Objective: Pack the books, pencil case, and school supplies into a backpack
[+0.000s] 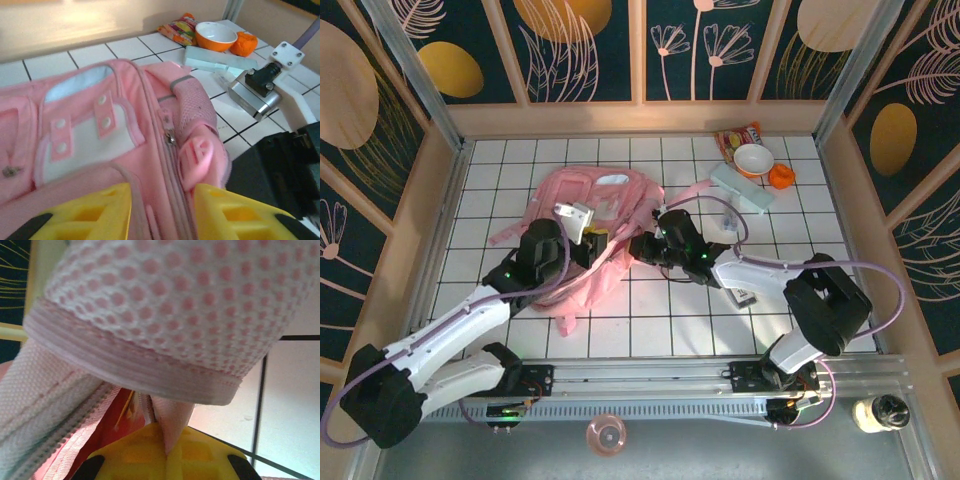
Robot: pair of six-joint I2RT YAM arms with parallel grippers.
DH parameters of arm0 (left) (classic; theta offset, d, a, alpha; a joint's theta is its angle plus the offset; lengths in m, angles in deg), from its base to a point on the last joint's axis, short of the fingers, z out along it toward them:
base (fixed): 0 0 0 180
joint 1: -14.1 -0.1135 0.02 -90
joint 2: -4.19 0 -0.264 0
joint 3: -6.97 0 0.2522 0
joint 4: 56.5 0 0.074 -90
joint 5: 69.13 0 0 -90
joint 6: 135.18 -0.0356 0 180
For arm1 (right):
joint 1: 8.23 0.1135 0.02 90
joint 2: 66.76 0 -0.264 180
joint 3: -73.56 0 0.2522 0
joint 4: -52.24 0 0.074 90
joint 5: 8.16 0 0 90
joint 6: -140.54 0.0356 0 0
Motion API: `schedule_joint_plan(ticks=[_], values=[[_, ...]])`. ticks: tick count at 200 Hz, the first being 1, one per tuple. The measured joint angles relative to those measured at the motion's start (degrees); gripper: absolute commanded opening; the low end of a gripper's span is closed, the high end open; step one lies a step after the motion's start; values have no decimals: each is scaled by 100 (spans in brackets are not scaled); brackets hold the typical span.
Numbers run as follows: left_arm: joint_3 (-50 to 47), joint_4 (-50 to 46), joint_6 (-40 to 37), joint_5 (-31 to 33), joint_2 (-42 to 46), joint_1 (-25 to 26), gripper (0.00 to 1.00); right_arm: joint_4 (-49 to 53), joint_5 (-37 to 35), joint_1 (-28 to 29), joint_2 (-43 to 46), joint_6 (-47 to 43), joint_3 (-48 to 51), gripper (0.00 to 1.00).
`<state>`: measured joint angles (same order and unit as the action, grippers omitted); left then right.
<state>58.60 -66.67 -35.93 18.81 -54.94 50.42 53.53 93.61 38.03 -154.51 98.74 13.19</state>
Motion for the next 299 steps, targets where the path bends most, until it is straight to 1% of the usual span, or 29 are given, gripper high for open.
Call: schedule_joint_plan(ticks=[27, 47, 65, 88, 99, 103, 107, 113, 117, 131, 141, 148, 183, 218, 266, 299], values=[[308, -258, 9, -157, -254, -4, 69, 337, -146, 35, 101, -240, -96, 0], [546, -442, -4, -407, -529, -4, 79, 393, -184, 46, 151, -337, -103, 0], [688, -573, -68, -662, -767, -4, 82, 420, -197, 46, 184, -385, -103, 0], [734, -778, -155, -883, -988, -4, 82, 450, -219, 46, 232, -450, -103, 0], [761, -903, -208, -918, -1099, -2, 79, 461, -223, 46, 249, -466, -103, 0], [780, -944, -221, -914, -1139, -2, 75, 459, -223, 48, 258, -470, -103, 0], [802, -984, -260, -903, -1178, 2, 68, 461, -219, 48, 264, -476, -103, 0], [839, -1032, -319, -828, -1244, 2, 53, 461, -210, 50, 286, -487, -103, 0], [861, -1051, -284, -776, -1281, 9, 45, 461, -208, 55, 302, -492, -103, 0], [887, -1086, -319, -533, -1342, 13, 25, 459, -210, 63, 348, -540, -103, 0], [887, -1095, -306, -352, -1331, 48, 9, 461, -210, 63, 369, -584, -103, 0], [887, -1080, -286, -249, -1325, 55, 0, 472, -210, 63, 372, -597, -103, 0], [890, -901, -149, 74, -1137, 127, 0, 459, -181, 0, 271, -592, -24, 0], [841, -964, -61, 319, -1029, 149, 0, -7, 181, -83, -177, -599, 15, 0], [841, -1075, -138, 693, -861, 179, 0, -562, 780, -337, -411, -765, 118, 0], [841, -1244, -219, 848, -793, 208, 0, -1080, 1047, -352, -629, -789, 289, 0]])
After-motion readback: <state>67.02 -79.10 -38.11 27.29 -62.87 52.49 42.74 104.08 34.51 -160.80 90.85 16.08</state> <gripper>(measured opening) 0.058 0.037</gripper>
